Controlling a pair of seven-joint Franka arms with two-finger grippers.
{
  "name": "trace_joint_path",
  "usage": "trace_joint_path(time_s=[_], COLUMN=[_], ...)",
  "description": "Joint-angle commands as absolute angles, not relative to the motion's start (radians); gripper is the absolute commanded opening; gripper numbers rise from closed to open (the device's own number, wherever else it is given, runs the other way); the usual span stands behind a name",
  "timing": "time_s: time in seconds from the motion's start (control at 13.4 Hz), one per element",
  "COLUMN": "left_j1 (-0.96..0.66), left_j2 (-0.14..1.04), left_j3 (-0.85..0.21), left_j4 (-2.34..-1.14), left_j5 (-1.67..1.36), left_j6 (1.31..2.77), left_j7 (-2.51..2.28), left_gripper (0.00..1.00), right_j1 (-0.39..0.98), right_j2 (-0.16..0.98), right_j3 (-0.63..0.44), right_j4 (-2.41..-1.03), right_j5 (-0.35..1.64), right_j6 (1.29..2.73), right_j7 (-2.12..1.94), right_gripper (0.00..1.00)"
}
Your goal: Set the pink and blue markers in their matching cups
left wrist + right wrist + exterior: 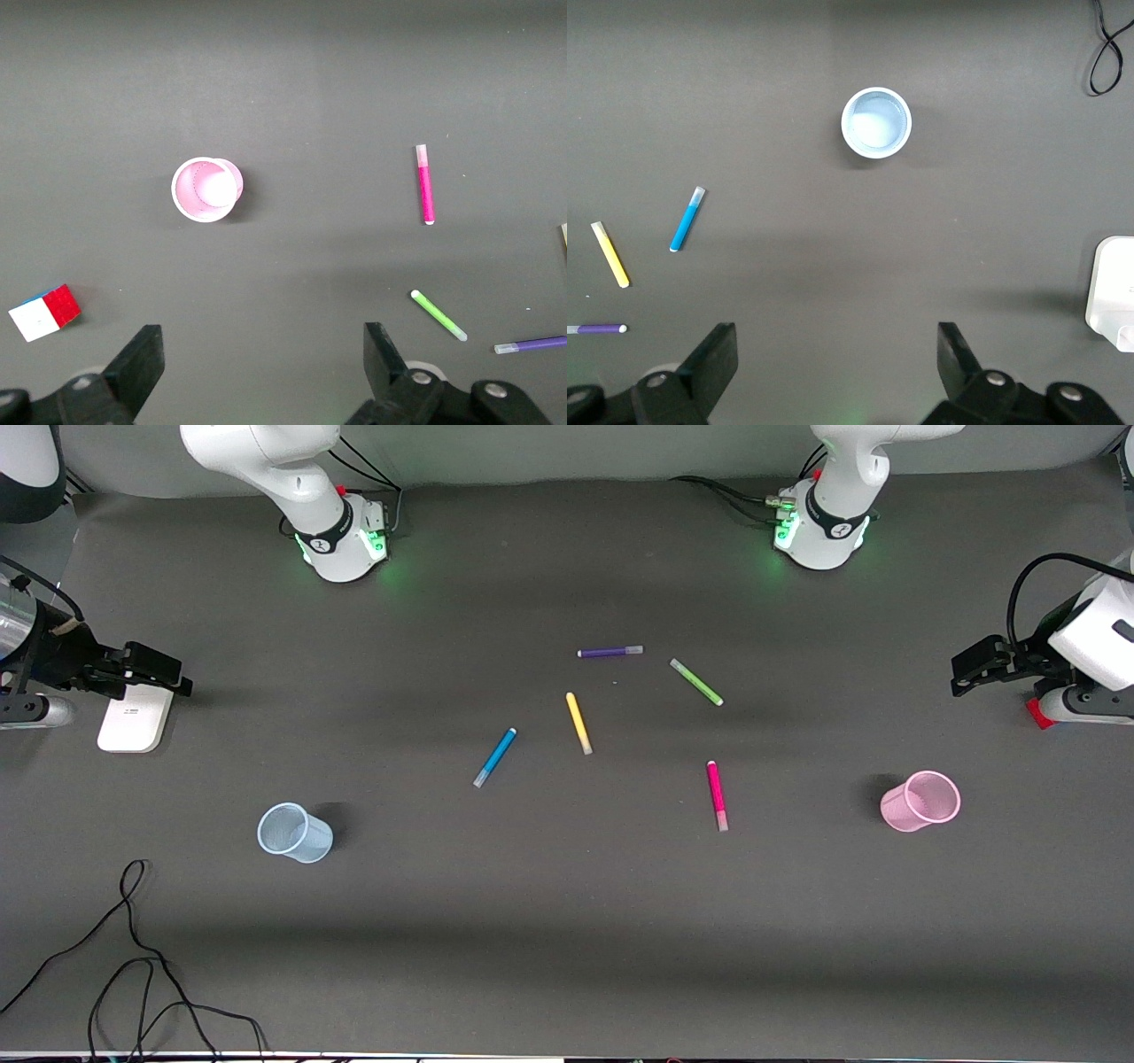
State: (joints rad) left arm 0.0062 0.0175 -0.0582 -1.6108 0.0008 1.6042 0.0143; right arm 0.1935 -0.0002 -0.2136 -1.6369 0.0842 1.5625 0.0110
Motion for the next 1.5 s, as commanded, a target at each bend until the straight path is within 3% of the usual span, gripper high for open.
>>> trace_joint_path(time_s=[0.0,0.82,1.2,1.42], left_j1=[0.008,-0.012,-0.142,-0.273], left_j2=[0.011,0.009,0.046,0.096], left_j3=[-0.057,-0.061,-0.075,-0.075], left_j4=[-1.608,-1.615,-1.626,-1.637], left_j5=[0.014,-0.003,-0.008,-0.005], left_j6=[1.603,1.598,1.637,1.701], left_j7=[0.025,-0.130,-0.136,-0.283], left_gripper=[1.00,1.00,1.00,1.00], right_j1=[0.181,0.183,0.211,0.346], right_j2=[0.000,0.011,0.043,0.072], right_j3=[-0.204,-0.213,-0.198,-0.195], right_j4=[-1.621,-1.606,-1.522,-1.497], right_j5=[0.097,0.086,0.100,0.101], right_j6=[1.543,1.502,1.413,1.411], right_j7=[0.014,0.015,0.105,0.326], right_gripper=[1.00,1.00,1.00,1.00])
